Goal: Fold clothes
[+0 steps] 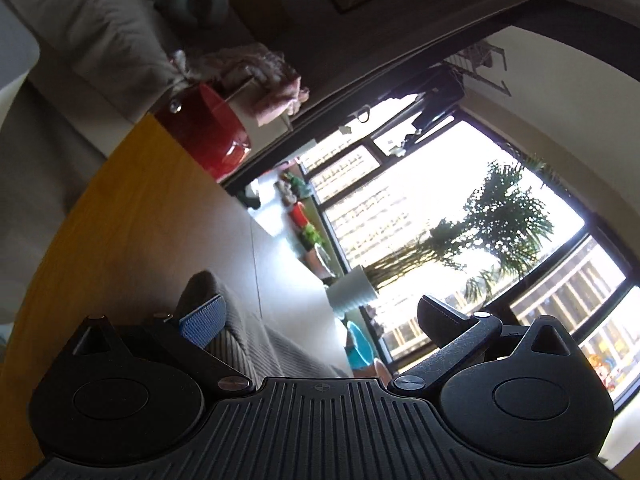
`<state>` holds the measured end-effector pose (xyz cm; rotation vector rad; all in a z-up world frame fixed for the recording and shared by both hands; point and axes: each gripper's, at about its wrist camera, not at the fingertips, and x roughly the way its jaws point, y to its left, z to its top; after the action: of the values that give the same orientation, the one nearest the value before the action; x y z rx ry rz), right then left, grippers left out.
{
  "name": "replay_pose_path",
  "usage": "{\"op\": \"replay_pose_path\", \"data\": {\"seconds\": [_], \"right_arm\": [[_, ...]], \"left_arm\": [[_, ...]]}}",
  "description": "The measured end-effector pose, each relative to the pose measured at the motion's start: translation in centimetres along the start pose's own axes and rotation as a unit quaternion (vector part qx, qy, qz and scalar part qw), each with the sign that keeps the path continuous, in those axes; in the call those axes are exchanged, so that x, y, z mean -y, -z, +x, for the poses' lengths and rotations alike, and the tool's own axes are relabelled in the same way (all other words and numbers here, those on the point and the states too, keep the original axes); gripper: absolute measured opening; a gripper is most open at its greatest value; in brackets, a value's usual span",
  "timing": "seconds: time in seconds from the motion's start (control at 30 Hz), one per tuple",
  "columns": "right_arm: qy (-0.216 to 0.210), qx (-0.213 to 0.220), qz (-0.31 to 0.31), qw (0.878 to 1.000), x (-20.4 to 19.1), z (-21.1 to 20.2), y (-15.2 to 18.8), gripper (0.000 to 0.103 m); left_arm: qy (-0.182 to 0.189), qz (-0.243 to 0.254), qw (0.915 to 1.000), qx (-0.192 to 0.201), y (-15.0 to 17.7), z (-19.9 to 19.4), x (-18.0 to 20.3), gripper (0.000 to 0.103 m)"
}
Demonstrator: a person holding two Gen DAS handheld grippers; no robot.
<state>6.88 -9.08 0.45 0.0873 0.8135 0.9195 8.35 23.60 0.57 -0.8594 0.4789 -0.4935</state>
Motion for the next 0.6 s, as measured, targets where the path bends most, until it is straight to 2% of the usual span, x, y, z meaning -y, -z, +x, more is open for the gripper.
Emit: {"op": "replay_pose_path", "data": {"seconds": [0.1, 0.17, 0.2, 0.23, 0.3, 0.37, 0.4, 0.43, 0.47, 0.5, 0.53, 0.57, 0.6], "right_arm": [[0.019, 0.015, 0.002, 1.000, -0.2, -1.1, 0.3, 0.047], [0.064, 0.033, -0.060, 0.996, -1.9, -1.2, -0.3, 0.048], [0.084, 0.040, -0.106, 0.990, -3.1, -0.9, -0.6, 0.052], [0.102, 0.048, -0.154, 0.982, -4.6, -0.5, -0.8, 0.063], [0.135, 0.050, -0.237, 0.961, -6.8, 1.0, -0.9, 0.074], [0.164, 0.032, -0.301, 0.939, -8.1, 3.6, -0.5, 0.074], [0.178, 0.024, -0.333, 0.926, -8.7, 5.0, -0.3, 0.073], [0.192, 0.015, -0.363, 0.912, -9.4, 6.3, -0.1, 0.063], [0.213, 0.006, -0.385, 0.898, -9.3, 7.5, 0.3, 0.048], [0.201, 0.013, -0.340, 0.919, -8.1, 6.8, -0.5, 0.030], [0.175, 0.026, -0.274, 0.945, -6.5, 5.6, -1.6, 0.029], [0.149, 0.039, -0.206, 0.966, -4.9, 4.4, -2.8, 0.026], [0.123, 0.051, -0.137, 0.982, -3.3, 3.1, -3.9, 0.024]], "left_arm": [[-0.022, 0.016, 0.9993, -0.024, 0.4, 0.3, 0.7, 0.103], [-0.043, 0.020, 0.9980, -0.042, 1.1, 0.7, 0.6, 0.103], [-0.052, 0.019, 0.9974, -0.047, 1.5, 0.9, 0.5, 0.103], [-0.058, 0.016, 0.9970, -0.049, 1.7, 1.0, 0.2, 0.103], [-0.065, 0.007, 0.9966, -0.049, 2.0, 1.0, -0.1, 0.103], [-0.070, 0.004, 0.9966, -0.045, 2.0, 0.5, -0.4, 0.103], [-0.071, 0.008, 0.9966, -0.041, 1.9, 0.0, -0.3, 0.103], [-0.072, 0.011, 0.9967, -0.038, 1.8, -0.4, -0.2, 0.103], [-0.072, 0.014, 0.9967, -0.034, 1.7, -0.9, -0.1, 0.103], [-0.071, 0.013, 0.9970, -0.028, 1.6, -1.4, -0.2, 0.103], [-0.069, 0.010, 0.9973, -0.023, 1.5, -1.9, -0.4, 0.103], [-0.059, -0.003, 0.9980, -0.021, 1.7, -2.3, -0.9, 0.103], [-0.050, -0.016, 0.9984, -0.019, 1.9, -2.7, -1.4, 0.103]]}}
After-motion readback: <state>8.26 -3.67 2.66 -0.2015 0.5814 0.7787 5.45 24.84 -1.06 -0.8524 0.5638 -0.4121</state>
